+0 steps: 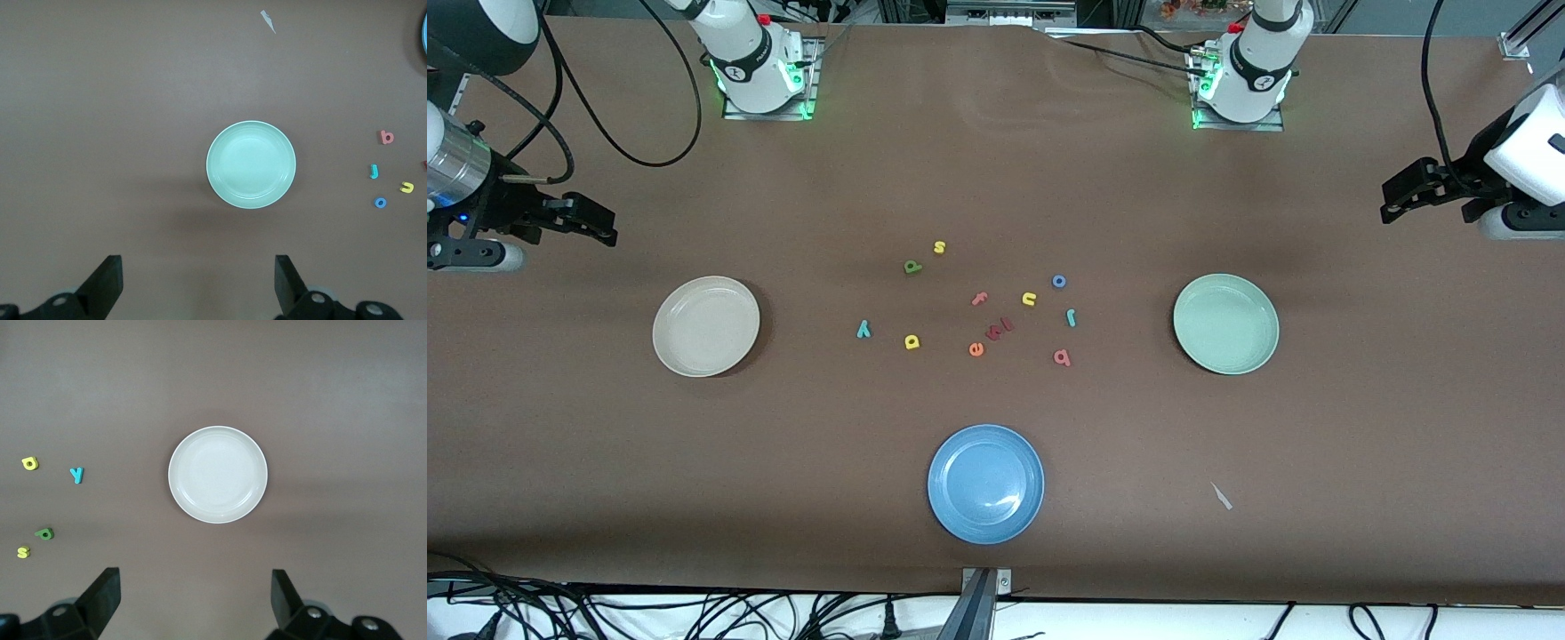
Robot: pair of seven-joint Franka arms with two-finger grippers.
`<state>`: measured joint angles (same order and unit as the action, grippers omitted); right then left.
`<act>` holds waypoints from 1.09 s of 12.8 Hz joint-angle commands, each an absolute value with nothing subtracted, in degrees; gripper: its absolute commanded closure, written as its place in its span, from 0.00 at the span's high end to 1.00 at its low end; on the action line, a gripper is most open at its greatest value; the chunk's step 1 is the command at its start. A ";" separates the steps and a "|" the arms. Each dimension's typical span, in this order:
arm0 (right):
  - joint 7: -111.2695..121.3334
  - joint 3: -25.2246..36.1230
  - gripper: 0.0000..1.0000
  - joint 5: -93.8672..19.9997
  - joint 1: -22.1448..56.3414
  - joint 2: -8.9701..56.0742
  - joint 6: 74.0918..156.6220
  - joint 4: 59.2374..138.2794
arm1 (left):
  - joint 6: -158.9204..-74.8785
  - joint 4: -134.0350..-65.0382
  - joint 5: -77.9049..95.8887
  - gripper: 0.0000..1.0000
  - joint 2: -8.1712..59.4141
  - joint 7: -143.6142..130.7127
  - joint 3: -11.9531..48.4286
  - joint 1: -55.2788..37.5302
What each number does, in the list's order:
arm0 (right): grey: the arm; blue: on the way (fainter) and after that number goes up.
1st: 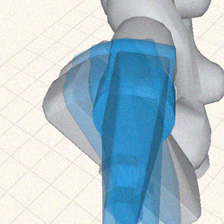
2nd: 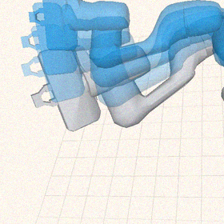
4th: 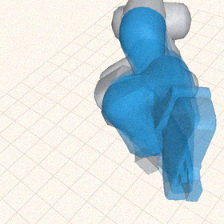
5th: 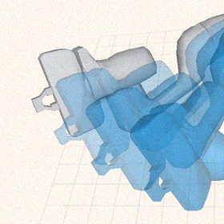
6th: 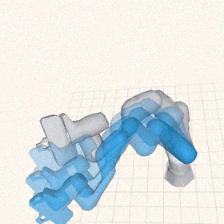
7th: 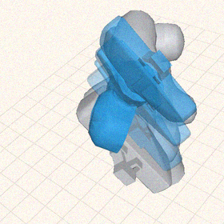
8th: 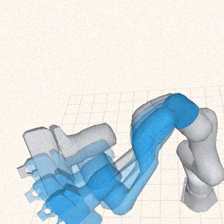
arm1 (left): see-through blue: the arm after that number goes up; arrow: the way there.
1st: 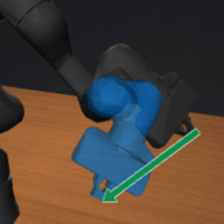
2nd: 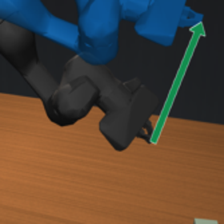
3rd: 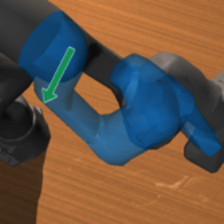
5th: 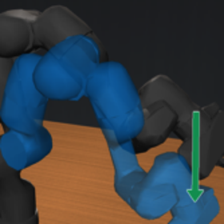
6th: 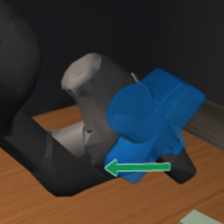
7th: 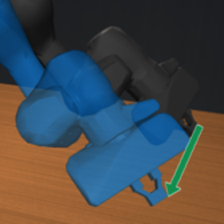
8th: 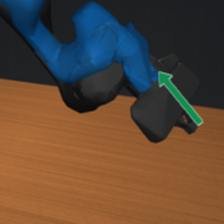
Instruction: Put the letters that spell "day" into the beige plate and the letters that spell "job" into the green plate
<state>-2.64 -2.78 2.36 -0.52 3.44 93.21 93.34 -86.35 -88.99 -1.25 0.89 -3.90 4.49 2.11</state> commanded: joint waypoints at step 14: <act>-2.37 -2.72 1.00 1.85 -0.62 3.60 92.46 92.55 | -83.41 -89.82 -1.58 1.00 -0.62 -3.69 5.45 2.46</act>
